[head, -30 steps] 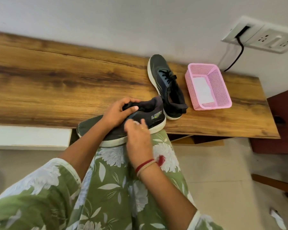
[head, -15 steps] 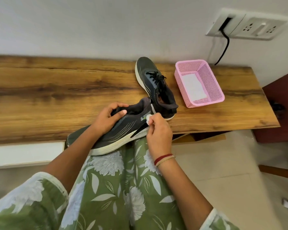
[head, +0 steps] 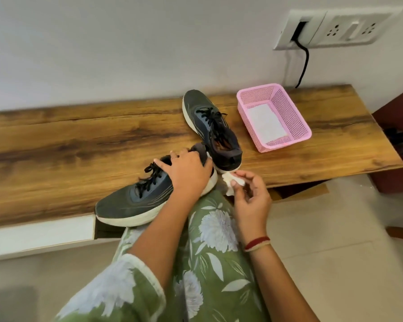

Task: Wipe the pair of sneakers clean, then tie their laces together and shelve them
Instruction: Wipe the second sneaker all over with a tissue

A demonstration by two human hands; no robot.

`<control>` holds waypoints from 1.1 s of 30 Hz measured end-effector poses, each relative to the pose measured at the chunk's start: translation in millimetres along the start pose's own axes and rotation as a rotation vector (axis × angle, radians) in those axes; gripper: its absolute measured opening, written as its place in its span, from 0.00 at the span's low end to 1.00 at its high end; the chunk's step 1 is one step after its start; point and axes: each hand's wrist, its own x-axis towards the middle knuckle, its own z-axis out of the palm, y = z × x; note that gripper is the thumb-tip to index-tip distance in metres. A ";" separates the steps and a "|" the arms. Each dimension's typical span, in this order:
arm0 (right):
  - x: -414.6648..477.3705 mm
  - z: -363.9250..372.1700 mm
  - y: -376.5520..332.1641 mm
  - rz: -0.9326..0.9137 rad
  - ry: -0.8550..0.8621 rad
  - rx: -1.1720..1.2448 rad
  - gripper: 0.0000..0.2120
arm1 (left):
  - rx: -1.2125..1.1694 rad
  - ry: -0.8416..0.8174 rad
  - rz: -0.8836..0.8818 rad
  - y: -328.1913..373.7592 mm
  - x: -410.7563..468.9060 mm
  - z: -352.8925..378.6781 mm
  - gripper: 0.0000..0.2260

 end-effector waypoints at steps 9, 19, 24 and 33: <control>9.2 -17.6 -69.8 0.037 -0.087 0.307 0.10 | -1.050 0.175 0.289 -52.8 -40.3 -69.6 0.11; 0.3 20.2 -89.7 -0.199 -0.441 -0.232 0.08 | -1.088 0.286 0.445 -66.9 -58.3 -43.8 0.11; -21.9 14.2 -80.1 -0.318 -0.390 -0.307 0.10 | -1.041 0.236 0.461 -67.8 -57.8 -38.2 0.10; -3.7 2.0 -19.6 0.175 -0.073 -0.059 0.12 | -0.979 -0.112 0.391 -58.8 -59.6 -11.8 0.12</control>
